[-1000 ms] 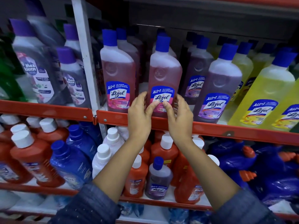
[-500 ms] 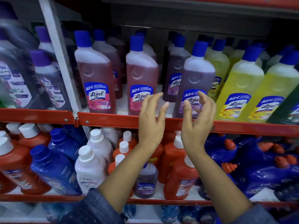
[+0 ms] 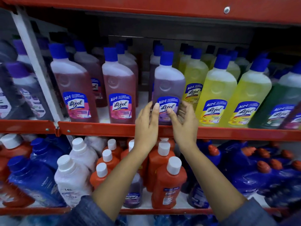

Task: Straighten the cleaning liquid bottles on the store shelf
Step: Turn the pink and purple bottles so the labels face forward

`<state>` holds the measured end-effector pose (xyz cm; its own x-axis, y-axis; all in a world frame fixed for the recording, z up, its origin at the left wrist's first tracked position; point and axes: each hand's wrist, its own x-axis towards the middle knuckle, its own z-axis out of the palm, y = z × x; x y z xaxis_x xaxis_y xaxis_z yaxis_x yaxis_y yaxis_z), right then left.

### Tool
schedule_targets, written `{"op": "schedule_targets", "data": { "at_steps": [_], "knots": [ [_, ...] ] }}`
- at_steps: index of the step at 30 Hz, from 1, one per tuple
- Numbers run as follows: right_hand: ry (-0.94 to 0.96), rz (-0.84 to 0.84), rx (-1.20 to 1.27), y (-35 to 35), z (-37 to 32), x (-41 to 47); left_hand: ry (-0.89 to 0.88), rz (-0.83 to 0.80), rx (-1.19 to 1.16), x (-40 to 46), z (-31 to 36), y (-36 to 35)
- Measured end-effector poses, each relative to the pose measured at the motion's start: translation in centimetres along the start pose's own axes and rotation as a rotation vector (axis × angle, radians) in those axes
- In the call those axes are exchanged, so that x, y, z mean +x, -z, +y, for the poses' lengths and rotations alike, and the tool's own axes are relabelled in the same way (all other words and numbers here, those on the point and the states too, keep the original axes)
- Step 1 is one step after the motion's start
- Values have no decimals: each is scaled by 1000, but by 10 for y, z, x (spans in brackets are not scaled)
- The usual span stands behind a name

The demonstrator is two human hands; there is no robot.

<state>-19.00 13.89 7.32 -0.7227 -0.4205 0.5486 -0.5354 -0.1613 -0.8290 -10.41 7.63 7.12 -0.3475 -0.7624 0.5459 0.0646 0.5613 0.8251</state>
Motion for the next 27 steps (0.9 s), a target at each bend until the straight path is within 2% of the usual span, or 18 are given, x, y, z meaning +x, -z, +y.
{"op": "schedule_targets", "data": {
  "at_steps": [10, 13, 15, 17, 19, 21, 24, 27],
  "knots": [
    [12, -42, -40, -5, -5, -1, 13, 47, 39, -4, 3, 5],
    [-2, -69, -26, 8, -7, 0, -18, 117, 73, -11, 6, -3],
    [54, 27, -15, 23, -9, -2, -108, 194, 95, -21, 11, -13],
    [136, 172, 13, 42, -8, -5, -193, 203, 79, -30, 19, -26],
    [164, 292, 7, 59, -4, -4, -208, 128, 43, -34, 29, -42],
    [115, 337, 3, 74, 3, -1, -134, 0, -46, -33, 40, -58],
    [3, 291, -26, 89, 12, 5, 57, -161, -191, -27, 50, -78],
    [-120, 208, -30, 98, 17, 11, 188, -253, -317, -21, 50, -92]
  ]
}}
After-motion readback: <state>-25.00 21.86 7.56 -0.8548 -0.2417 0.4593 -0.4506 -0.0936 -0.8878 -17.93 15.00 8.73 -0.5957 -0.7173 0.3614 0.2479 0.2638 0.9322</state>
